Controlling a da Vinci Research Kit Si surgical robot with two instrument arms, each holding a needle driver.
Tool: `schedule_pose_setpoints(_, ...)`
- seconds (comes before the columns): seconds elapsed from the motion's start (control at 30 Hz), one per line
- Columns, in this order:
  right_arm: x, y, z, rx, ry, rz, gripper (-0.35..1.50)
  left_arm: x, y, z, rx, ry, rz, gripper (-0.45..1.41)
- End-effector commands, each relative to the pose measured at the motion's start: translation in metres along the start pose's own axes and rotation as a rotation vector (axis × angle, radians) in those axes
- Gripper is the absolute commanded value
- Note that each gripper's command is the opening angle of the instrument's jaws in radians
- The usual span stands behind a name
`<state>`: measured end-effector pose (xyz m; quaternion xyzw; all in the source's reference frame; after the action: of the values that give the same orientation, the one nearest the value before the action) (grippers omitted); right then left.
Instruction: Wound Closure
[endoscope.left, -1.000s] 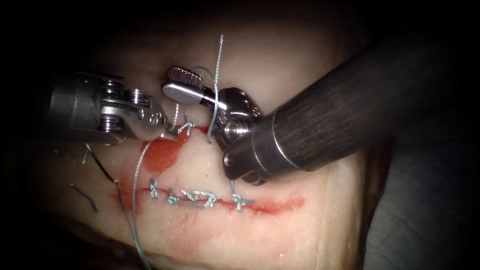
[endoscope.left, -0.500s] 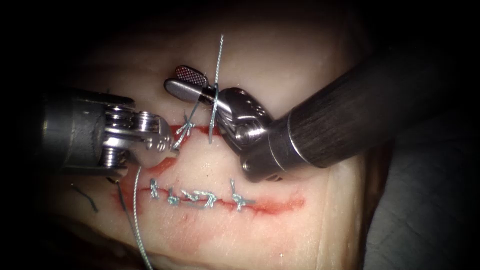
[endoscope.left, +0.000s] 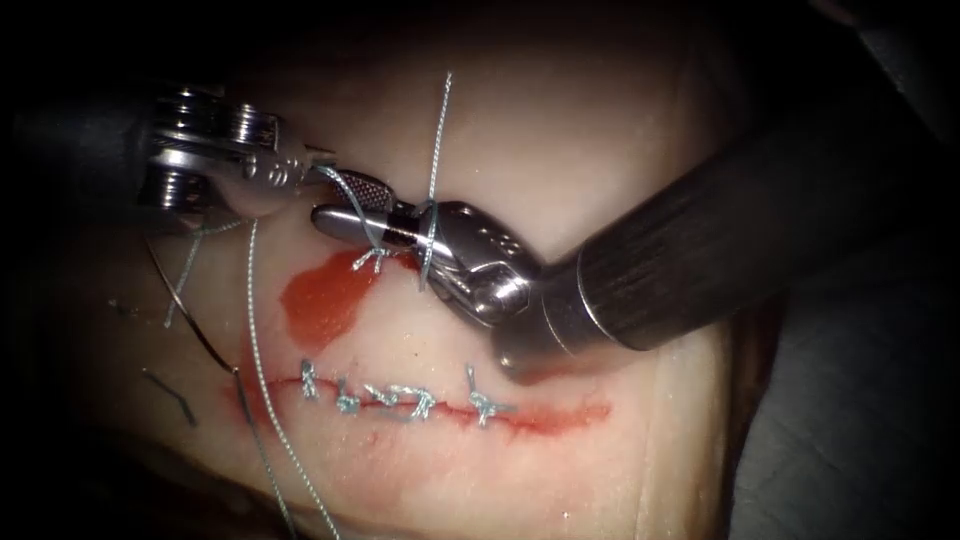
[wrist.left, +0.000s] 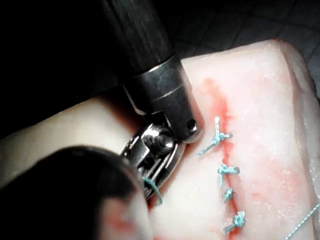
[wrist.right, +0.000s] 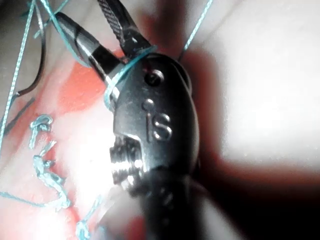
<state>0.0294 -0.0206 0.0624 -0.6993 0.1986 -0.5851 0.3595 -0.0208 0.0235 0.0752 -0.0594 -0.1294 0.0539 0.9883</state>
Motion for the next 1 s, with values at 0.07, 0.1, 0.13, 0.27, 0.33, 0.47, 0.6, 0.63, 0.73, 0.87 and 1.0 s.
schedule_pose_setpoints(0.07, 0.0008, 0.0, 0.0008, -0.033, 0.009, 0.003, 0.27, 0.0002, 0.0009, 0.0007, -0.022, 0.008, 0.001, -0.45)
schedule_pose_setpoints(0.1, 0.0008, 0.0001, 0.0008, -0.041, 0.012, 0.004, 0.27, 0.0005, 0.0013, 0.0007, -0.038, 0.006, -0.002, -0.45)
schedule_pose_setpoints(0.13, 0.0009, 0.0002, 0.0008, -0.051, 0.016, 0.005, 0.25, 0.0007, 0.0016, 0.0008, -0.041, 0.004, -0.005, -0.45)
schedule_pose_setpoints(0.27, 0.0011, 0.0005, 0.0008, -0.088, 0.029, 0.011, 0.2, 0.001, 0.0021, 0.0014, -0.058, -0.002, -0.011, -0.45)
schedule_pose_setpoints(0.33, 0.0011, 0.0007, 0.0008, -0.107, 0.036, 0.015, 0.17, 0.0009, 0.002, 0.002, -0.051, -0.02, -0.01, -0.45)
schedule_pose_setpoints(0.47, 0.0012, 0.0008, 0.0009, -0.172, 0.027, 0.025, 0.09, 0.0003, 0.001, 0.0038, -0.005, -0.068, -0.004, -0.45)
schedule_pose_setpoints(0.6, 0.0012, 0.001, 0.0009, -0.263, 0.003, 0.044, 0.05, 0.0001, 0.0007, 0.0051, 0.026, -0.099, -0.002, -0.45)
schedule_pose_setpoints(0.63, 0.0013, 0.001, 0.0009, -0.269, -0.001, 0.047, 0.07, 0.0002, 0.0007, 0.0053, 0.036, -0.107, 0.0, -0.45)
schedule_pose_setpoints(0.73, 0.0012, 0.0011, 0.0009, -0.268, -0.025, 0.067, 0.09, 0.001, 0.0, 0.0064, 0.082, -0.116, 0.009, -0.45)
schedule_pose_setpoints(0.87, 0.001, 0.0011, 0.0008, -0.284, -0.065, 0.118, 0.09, 0.0012, -0.0009, 0.0073, 0.128, -0.105, 0.009, -0.45)
schedule_pose_setpoints(1.0, 0.0004, 0.001, 0.0009, -0.283, -0.091, 0.14, 0.1, 0.0012, -0.0017, 0.008, 0.152, -0.095, 0.012, -0.45)
